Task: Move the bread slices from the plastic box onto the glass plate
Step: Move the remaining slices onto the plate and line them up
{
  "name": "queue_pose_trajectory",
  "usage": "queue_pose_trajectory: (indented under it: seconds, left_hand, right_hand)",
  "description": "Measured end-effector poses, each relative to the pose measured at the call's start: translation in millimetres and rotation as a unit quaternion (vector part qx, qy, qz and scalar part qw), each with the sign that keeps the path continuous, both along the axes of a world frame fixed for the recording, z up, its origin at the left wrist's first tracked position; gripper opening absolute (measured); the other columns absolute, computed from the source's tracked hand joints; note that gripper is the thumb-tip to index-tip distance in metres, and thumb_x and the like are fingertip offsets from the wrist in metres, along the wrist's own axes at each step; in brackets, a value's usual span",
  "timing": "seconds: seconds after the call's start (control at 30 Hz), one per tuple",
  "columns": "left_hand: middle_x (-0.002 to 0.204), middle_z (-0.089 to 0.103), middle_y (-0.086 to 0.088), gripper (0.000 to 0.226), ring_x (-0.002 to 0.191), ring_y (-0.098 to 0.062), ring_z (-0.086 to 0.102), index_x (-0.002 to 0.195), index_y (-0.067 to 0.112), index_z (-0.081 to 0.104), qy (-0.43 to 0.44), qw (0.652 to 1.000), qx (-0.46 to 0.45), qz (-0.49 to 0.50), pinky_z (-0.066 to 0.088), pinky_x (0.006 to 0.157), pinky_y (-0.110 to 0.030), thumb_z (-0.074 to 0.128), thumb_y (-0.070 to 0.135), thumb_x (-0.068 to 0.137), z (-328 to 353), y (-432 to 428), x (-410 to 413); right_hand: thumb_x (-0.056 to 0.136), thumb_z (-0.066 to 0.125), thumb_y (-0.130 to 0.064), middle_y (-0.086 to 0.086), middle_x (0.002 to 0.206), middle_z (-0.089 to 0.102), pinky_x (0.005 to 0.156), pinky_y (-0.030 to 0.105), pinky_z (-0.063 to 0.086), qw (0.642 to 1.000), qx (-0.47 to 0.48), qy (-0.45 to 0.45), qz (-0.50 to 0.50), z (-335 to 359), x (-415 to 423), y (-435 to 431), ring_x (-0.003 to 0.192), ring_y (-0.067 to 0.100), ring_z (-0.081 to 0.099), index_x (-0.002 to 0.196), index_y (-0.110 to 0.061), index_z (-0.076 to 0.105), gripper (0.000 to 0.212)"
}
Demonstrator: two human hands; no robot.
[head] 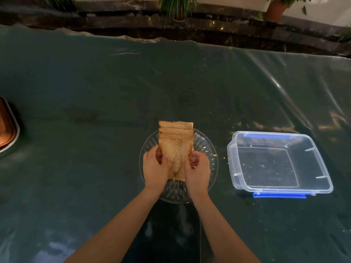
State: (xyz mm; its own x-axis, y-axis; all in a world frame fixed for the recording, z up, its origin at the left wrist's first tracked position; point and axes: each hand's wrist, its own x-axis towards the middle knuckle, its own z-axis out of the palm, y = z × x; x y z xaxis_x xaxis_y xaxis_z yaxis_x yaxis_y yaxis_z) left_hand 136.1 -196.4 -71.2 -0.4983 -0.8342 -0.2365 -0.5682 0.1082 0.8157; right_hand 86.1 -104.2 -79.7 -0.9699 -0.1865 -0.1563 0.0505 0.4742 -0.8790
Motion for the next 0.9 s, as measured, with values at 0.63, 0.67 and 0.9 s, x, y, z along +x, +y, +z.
queue_pose_trajectory:
  seconds: [0.63,0.67,0.9]
  left_hand:
    - [0.120,0.052,-0.013,0.042,0.110,-0.026,0.057,0.132,0.009,0.056,-0.046,0.999,0.007,-0.022,0.046,0.102,-0.035,0.057,0.014,0.090,-13,-5,9]
    - [0.120,0.053,-0.013,0.041,0.111,-0.026,0.057,0.131,0.009,0.057,-0.048,0.999,0.006,-0.024,0.046,0.102,-0.037,0.057,0.014,0.090,-14,-5,10]
    - [0.123,0.054,-0.012,0.042,0.112,-0.025,0.057,0.132,0.011,0.056,-0.060,0.998,0.009,-0.027,0.044,0.098,-0.032,0.057,0.016,0.090,-14,-7,10]
  right_hand:
    - [0.086,0.060,-0.013,0.007,0.106,0.058,0.078,0.028,0.048,0.999,0.042,-0.024,-0.009,-13,2,5,0.092,0.019,0.057,0.110,-0.010,0.057,0.025]
    - [0.086,0.060,-0.013,0.006,0.106,0.057,0.078,0.028,0.047,0.999,0.043,-0.023,-0.008,-13,2,5,0.094,0.020,0.057,0.111,-0.010,0.057,0.025]
    - [0.086,0.060,-0.014,0.005,0.109,0.058,0.081,0.029,0.048,0.998,0.049,-0.040,-0.010,-12,0,3,0.098,0.021,0.057,0.109,-0.011,0.057,0.024]
